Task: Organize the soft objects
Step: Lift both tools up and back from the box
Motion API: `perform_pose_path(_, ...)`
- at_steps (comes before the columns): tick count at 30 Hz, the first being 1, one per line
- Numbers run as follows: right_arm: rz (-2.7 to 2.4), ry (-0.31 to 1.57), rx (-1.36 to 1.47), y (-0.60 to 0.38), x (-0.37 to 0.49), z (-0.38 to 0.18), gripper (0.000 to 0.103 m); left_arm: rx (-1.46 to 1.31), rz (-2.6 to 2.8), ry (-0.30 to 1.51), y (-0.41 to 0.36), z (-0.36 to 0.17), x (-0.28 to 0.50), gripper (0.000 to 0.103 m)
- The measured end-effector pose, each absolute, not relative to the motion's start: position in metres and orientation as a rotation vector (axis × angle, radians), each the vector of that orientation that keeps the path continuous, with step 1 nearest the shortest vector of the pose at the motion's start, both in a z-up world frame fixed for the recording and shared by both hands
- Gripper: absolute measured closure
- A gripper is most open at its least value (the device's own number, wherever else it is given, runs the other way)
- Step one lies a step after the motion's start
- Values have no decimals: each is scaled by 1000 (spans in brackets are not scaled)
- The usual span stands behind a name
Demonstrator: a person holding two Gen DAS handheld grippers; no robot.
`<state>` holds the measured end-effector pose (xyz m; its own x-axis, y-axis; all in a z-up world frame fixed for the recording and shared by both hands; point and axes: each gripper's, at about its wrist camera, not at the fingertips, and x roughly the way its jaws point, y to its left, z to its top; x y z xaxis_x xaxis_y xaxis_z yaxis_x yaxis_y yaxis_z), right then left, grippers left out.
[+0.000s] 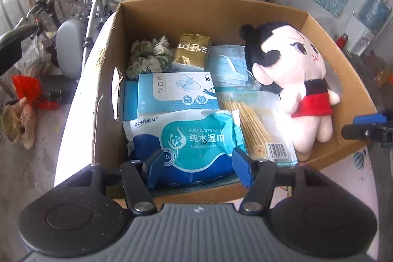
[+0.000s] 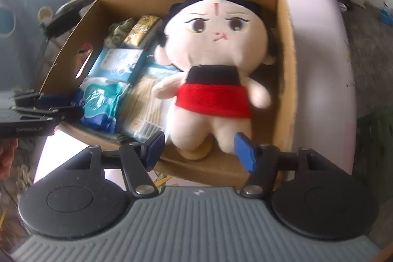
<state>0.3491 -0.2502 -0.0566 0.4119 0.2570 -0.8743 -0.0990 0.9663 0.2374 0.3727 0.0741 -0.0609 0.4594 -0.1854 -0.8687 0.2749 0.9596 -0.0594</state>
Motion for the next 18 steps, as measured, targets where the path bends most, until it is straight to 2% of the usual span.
perform_pose_path(1, 210, 1113, 190, -259, 345, -59, 48, 58, -276, 1054, 78, -61, 371, 40)
perform_pose_path(4, 200, 1089, 170, -265, 330, -56, 51, -32, -257, 1041, 90, -65, 362, 40)
perform_pose_path(14, 256, 1065, 144, -263, 249, -55, 51, -18, -253, 978, 98, -67, 286, 34)
perform_pose_path(18, 277, 1072, 134, -261, 209, -52, 51, -15, -252, 967, 102, -67, 246, 28)
